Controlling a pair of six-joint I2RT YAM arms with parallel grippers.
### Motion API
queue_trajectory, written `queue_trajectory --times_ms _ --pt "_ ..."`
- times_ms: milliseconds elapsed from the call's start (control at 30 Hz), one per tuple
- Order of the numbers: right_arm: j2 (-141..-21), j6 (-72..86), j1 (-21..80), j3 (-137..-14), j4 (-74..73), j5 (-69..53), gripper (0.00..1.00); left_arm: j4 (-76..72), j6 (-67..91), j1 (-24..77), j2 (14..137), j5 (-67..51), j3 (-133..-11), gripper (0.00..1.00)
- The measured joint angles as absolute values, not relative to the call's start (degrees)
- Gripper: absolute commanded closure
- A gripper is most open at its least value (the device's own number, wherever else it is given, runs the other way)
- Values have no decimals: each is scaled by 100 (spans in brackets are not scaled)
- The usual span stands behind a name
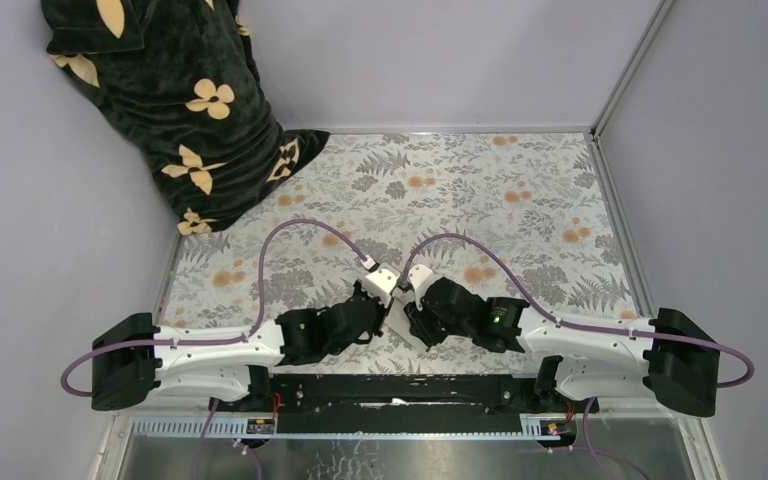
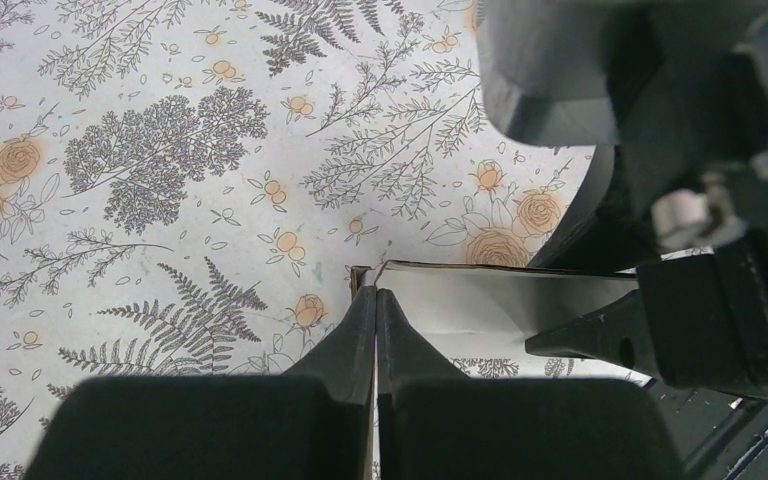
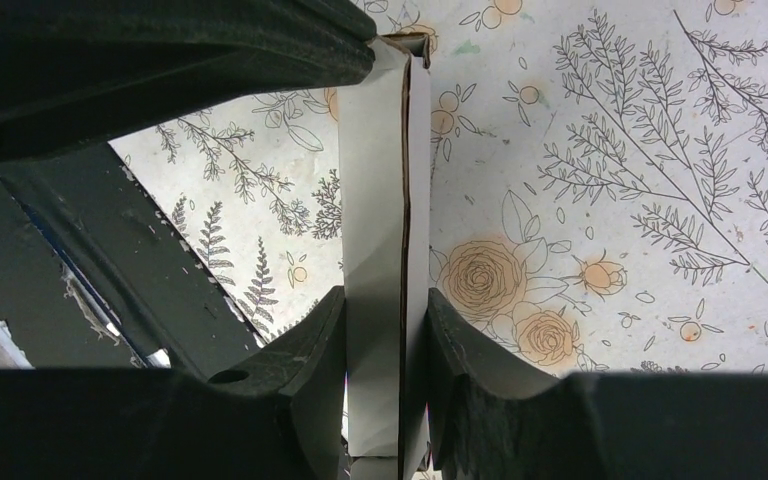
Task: Fold the paper box
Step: Close the paper box at the center of the board.
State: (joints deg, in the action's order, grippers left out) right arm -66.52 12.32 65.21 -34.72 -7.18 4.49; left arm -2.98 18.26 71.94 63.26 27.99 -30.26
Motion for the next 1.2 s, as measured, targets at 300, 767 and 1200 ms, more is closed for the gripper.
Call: queue_trajectory --times_ms 300,767,1200 --pt "-6667 1146 6569 -3446 -687 491 98 -443 1813 7140 6195 2775 -2853 100" --pt "-6696 1033 6569 -3446 -655 185 98 -567 1706 6993 5865 2464 -2558 100" --pt "-6689 1033 6569 -3446 -705 73 98 -731 1634 6967 5865 2375 -2451 100"
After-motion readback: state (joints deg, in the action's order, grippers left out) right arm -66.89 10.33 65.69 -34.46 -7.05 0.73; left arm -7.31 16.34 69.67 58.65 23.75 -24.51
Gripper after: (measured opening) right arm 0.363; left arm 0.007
